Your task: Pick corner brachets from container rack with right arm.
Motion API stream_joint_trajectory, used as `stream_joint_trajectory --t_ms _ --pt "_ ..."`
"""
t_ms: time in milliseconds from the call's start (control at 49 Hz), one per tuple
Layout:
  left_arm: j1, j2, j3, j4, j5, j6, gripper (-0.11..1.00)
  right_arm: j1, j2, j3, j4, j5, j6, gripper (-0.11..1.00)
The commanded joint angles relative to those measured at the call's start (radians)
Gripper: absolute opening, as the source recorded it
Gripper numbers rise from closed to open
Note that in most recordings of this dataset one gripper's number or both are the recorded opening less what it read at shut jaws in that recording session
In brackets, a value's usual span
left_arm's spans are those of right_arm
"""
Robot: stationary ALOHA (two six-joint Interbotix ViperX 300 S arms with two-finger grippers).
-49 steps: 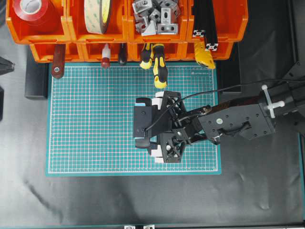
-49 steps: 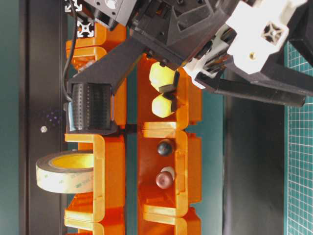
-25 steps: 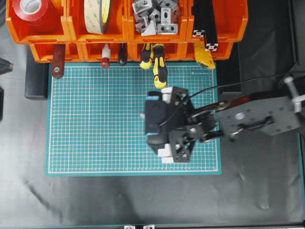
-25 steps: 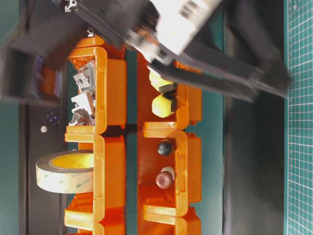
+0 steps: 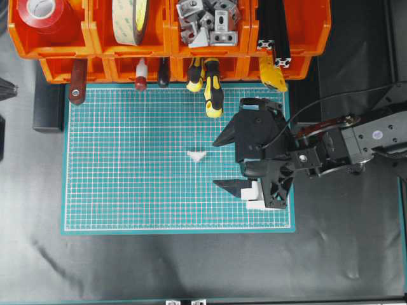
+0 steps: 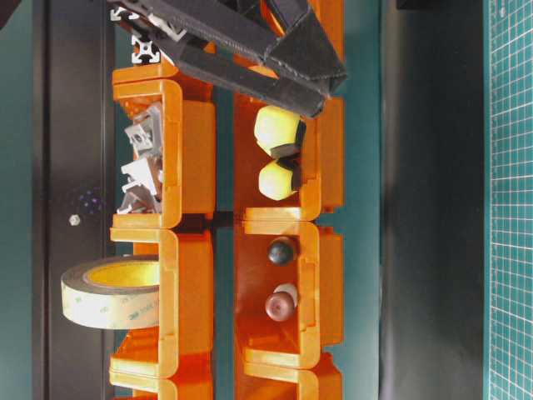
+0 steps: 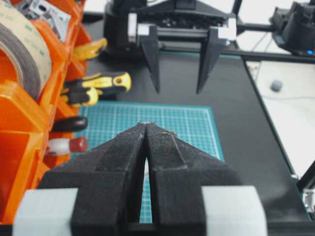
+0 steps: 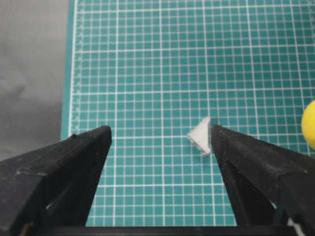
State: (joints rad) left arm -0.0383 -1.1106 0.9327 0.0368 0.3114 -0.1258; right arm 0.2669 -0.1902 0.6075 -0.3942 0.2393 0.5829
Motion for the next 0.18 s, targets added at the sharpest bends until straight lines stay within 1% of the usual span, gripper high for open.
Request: stream_joint_trajectory --t_ms 0,163 --pt "-0.002 0.003 -0.034 0.003 -0.005 -0.002 0.0 -0.002 -0.02 -0.011 -0.003 -0.012 -0.002 0.78" --pt "-0.011 -0.009 -0.034 0.003 0.015 -0.002 0.0 -0.002 -0.018 -0.012 -0.003 -0.014 -0.002 0.78"
